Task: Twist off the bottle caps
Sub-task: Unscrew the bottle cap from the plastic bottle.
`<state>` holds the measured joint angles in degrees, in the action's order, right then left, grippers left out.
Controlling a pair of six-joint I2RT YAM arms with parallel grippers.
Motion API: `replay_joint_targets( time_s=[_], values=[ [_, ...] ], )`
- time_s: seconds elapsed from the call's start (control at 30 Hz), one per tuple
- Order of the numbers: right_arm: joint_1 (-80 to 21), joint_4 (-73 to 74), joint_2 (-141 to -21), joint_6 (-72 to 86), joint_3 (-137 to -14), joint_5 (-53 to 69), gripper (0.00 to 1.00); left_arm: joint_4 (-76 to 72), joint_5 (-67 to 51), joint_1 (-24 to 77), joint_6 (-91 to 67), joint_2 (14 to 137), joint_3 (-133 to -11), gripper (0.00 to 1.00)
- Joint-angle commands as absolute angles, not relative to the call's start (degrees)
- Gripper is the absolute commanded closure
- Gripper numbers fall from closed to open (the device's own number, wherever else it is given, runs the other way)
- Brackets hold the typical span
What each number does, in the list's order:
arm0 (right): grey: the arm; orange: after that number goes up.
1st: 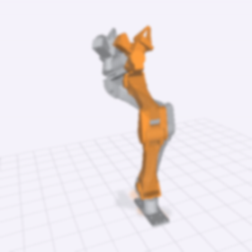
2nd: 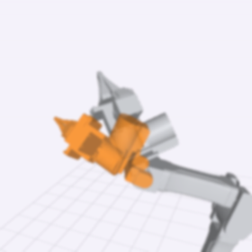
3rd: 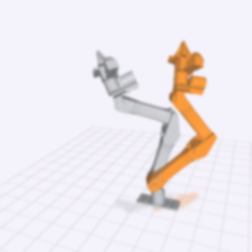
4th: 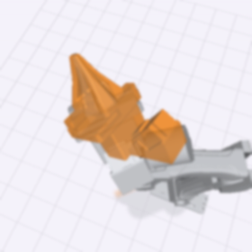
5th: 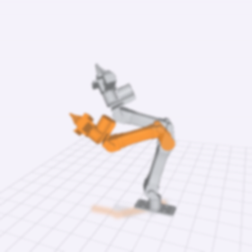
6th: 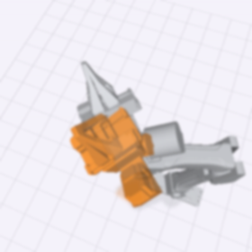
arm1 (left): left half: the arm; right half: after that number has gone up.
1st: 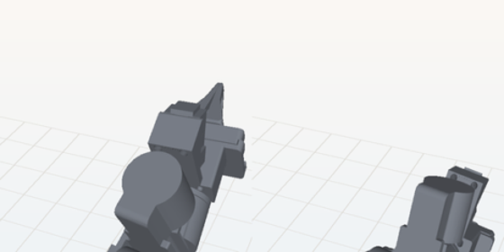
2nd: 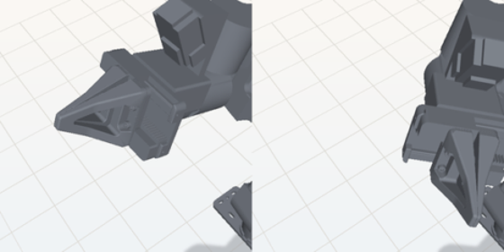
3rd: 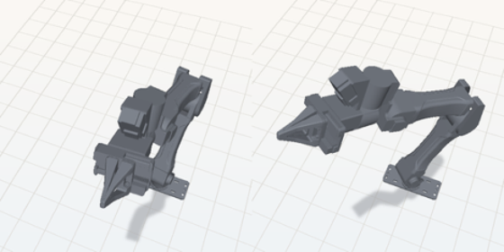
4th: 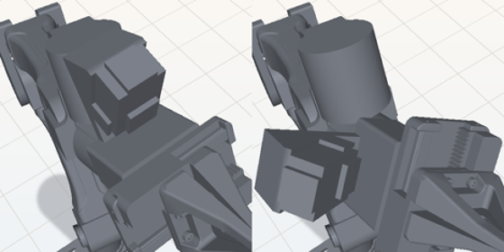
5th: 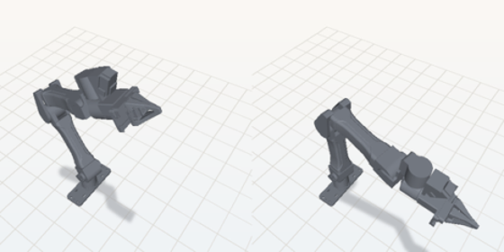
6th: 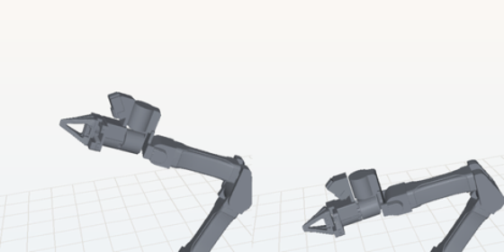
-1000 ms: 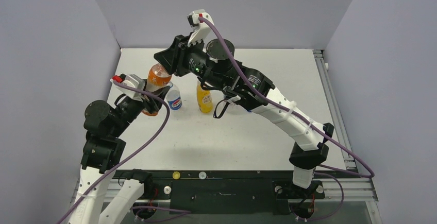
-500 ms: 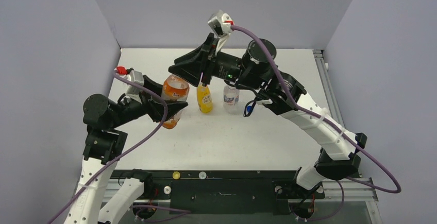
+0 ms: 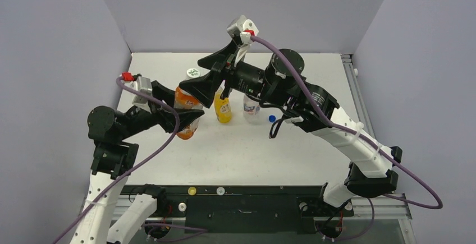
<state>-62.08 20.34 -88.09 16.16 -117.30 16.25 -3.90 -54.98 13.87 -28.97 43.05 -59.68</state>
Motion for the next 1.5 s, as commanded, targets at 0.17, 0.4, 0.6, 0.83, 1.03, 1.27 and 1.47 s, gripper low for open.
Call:
replay_joint_targets(
  time_s=[0.17,0.4,0.6,0.83,1.03,1.27,1.47],
  values=[
    [-72.25,26.19,-94.88,18.46,-127.50,-20.69,0.18,6.46,-31.60,13.89,1.54,37.00,-56.96,1.00],
    [-72.99,26.69,-99.83,19.80,-133.52,-20.29,0.17,9.72,-26.46,13.98,6.30,36.43,-57.25,1.00],
    [-72.61,25.52,-100.57,20.53,-133.36,-20.29,0.41,9.50,-23.53,13.98,6.25,36.63,-57.52,1.00],
    [-71.79,24.80,-99.89,21.14,-131.93,-19.60,0.75,9.56,-24.14,13.98,4.66,36.74,-57.08,1.00],
    [-70.73,24.35,-99.46,21.30,-131.57,-17.37,0.83,9.65,-25.65,13.98,2.40,36.86,-57.23,1.00],
    [-63.92,16.12,-94.58,20.50,-125.83,7.00,1.00,4.10,-42.57,13.99,-12.82,36.16,-57.31,1.00],
    [-61.68,9.11,-91.51,21.21,-122.65,37.35,1.00,-6.39,-60.38,14.07,-39.03,39.08,-58.05,0.99]
  ],
)
